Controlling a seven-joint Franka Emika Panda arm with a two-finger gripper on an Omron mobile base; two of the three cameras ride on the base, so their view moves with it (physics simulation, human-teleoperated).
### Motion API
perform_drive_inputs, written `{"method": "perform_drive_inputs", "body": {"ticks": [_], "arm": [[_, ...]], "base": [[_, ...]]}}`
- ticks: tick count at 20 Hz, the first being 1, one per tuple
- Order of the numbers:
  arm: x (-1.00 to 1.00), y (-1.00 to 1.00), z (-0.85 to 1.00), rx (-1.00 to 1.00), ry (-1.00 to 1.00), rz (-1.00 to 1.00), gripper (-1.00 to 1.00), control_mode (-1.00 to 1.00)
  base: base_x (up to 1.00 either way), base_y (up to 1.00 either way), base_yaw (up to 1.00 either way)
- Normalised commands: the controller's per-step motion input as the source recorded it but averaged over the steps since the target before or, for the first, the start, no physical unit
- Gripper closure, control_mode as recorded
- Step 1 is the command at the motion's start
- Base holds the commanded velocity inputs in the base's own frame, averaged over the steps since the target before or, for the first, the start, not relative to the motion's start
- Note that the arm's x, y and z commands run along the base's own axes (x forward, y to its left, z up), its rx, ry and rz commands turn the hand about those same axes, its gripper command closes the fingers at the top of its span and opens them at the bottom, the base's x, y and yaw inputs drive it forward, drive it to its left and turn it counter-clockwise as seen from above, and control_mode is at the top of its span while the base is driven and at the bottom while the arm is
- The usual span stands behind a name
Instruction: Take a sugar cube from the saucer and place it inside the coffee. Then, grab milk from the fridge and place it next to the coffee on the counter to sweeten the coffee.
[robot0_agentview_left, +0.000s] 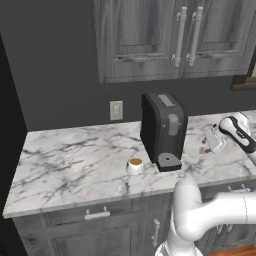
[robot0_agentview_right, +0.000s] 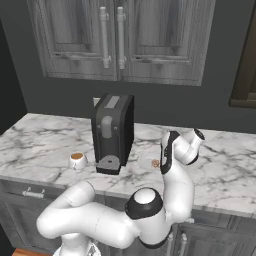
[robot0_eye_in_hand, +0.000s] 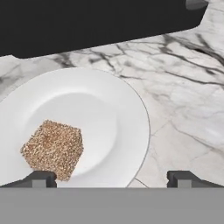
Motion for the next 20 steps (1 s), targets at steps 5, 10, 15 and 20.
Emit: {"method": "perform_drive_inputs", "body": {"ticks": [5, 10, 15, 20], "arm": [[0.00, -0.01, 0.15, 0.00, -0.06, 0.00, -1.00, -1.00], [0.00, 0.04, 0.09, 0.00, -0.02, 0.00, -1.00, -1.00], [0.00, 0.23, -0.04, -0.01, 0.01, 0.00, -1.00, -1.00], [-0.03, 0.20, -0.12, -0.02, 0.07, 0.00, -1.00, -1.00]], "base": [[0.00, 0.00, 0.00], [0.00, 0.00, 0.00], [0.00, 0.00, 0.00], [0.00, 0.00, 0.00]]}}
